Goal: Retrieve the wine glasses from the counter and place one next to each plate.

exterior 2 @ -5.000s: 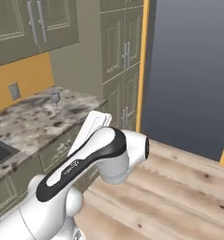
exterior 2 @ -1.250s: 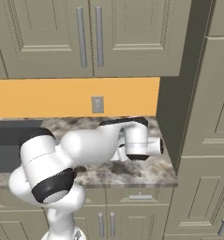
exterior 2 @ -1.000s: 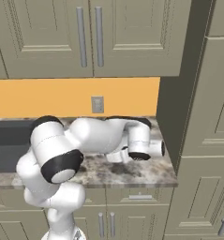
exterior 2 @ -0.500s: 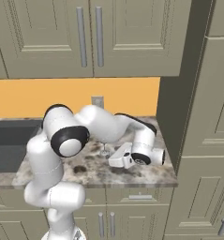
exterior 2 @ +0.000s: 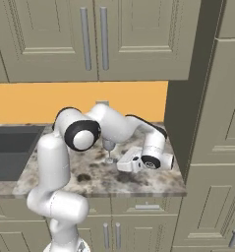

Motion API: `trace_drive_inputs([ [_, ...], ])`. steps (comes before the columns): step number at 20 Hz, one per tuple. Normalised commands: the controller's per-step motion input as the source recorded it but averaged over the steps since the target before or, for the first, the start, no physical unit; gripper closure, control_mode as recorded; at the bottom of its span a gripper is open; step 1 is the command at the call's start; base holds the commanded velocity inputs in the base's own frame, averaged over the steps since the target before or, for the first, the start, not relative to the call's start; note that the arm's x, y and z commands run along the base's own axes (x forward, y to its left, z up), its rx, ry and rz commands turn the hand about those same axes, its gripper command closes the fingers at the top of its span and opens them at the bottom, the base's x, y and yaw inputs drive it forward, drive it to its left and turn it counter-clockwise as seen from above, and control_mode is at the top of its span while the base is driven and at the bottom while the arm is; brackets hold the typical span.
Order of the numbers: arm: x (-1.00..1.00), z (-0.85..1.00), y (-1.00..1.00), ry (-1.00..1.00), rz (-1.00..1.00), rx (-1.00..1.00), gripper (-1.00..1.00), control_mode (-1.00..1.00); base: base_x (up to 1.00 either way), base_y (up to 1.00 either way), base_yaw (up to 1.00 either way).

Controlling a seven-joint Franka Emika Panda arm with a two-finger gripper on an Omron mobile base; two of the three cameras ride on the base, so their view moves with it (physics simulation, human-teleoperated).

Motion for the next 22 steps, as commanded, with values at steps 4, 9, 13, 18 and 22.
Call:
trace_drive_inputs([
  [4,0.18,0.00,0.36,0.00,-0.03,-0.02,-1.00,-1.00,0.00,0.00,0.00],
  [9,0.20,0.00,0.24,0.00,-0.04,-0.02,-1.00,-1.00,0.00,0.00,0.00],
  [13,0.14,0.00,0.00,0.05,-0.03,0.00,-1.00,-1.00,0.00,0.00,0.00],
  [18,0.04,-0.01,0.09,0.13,0.00,0.00,-1.00,-1.00,0.00,0.00,0.00],
  [22,0.02,-0.09,0.12,0.12,0.00,0.00,-1.00,-1.00,0.00,0.00,0.00],
])
